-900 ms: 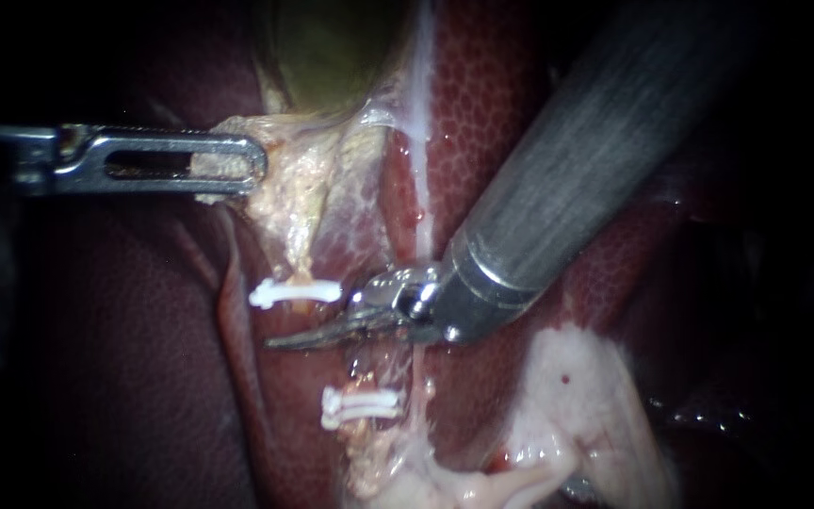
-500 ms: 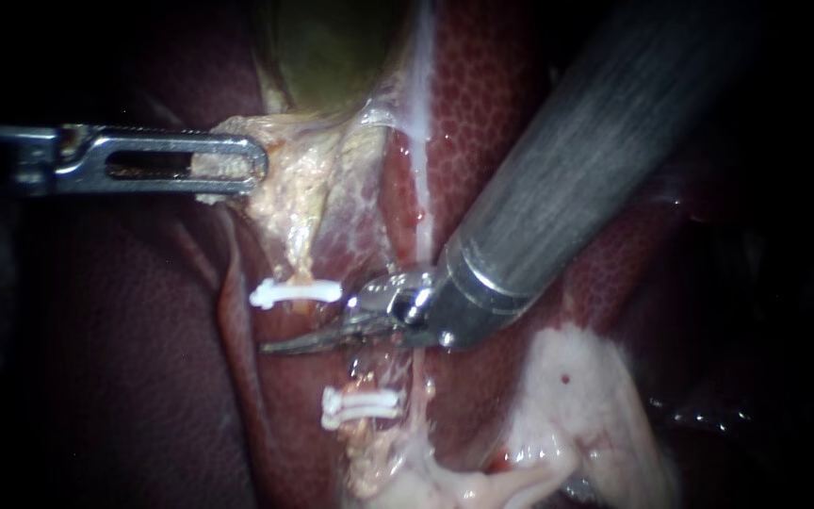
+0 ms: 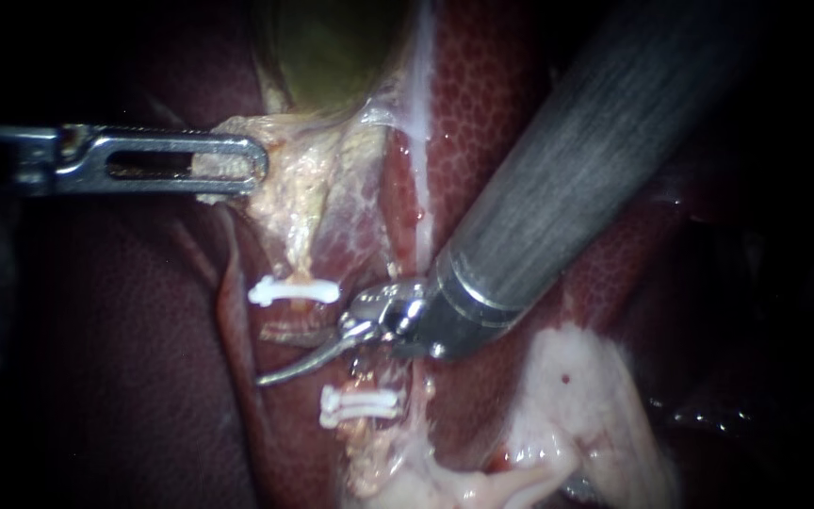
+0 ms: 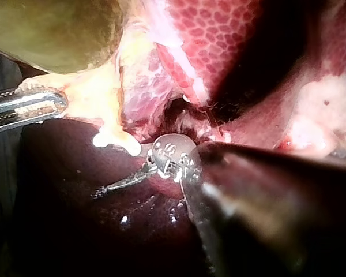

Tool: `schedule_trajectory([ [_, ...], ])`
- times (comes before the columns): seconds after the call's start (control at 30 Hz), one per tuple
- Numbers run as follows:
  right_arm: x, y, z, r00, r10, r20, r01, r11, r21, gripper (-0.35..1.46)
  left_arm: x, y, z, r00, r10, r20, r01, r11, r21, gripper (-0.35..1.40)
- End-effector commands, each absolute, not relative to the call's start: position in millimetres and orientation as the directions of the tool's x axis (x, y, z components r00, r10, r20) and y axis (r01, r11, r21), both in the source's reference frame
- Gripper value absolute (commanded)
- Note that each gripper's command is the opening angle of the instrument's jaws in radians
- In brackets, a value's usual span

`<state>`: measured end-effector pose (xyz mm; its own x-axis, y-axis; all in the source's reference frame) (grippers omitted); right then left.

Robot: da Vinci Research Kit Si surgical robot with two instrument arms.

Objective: Go back from the cut left tube

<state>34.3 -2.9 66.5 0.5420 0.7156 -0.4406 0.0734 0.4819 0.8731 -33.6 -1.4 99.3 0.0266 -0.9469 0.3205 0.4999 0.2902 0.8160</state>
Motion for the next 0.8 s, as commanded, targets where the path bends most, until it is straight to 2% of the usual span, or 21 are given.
schedule_trajectory([
  [0.03, 34.2, -2.9, 66.4, 0.543, 0.71, -0.448, 0.08, 0.488, 0.869, 1.15, -33.5, -1.4, 99.3, 0.027, -0.947, 0.321, 0.5, 0.29, 0.816, -0.35],
  [0.13, 34.0, -3.0, 66.2, 0.537, 0.697, -0.475, 0.086, 0.516, 0.853, 1.28, -33.6, -1.5, 99.3, 0.027, -0.947, 0.321, 0.5, 0.29, 0.816, -0.35],
  [0.4, 30.6, -3.7, 64.9, 0.506, 0.623, -0.596, 0.09, 0.649, 0.755, 1.43, -33.4, -1.5, 99.3, 0.027, -0.947, 0.321, 0.499, 0.291, 0.816, -0.35],
  [0.8, 23.0, -0.2, 62.7, 0.489, 0.532, -0.691, 0.086, 0.759, 0.645, 1.43, -33.4, -1.5, 99.4, 0.027, -0.947, 0.321, 0.5, 0.291, 0.816, -0.35],
])
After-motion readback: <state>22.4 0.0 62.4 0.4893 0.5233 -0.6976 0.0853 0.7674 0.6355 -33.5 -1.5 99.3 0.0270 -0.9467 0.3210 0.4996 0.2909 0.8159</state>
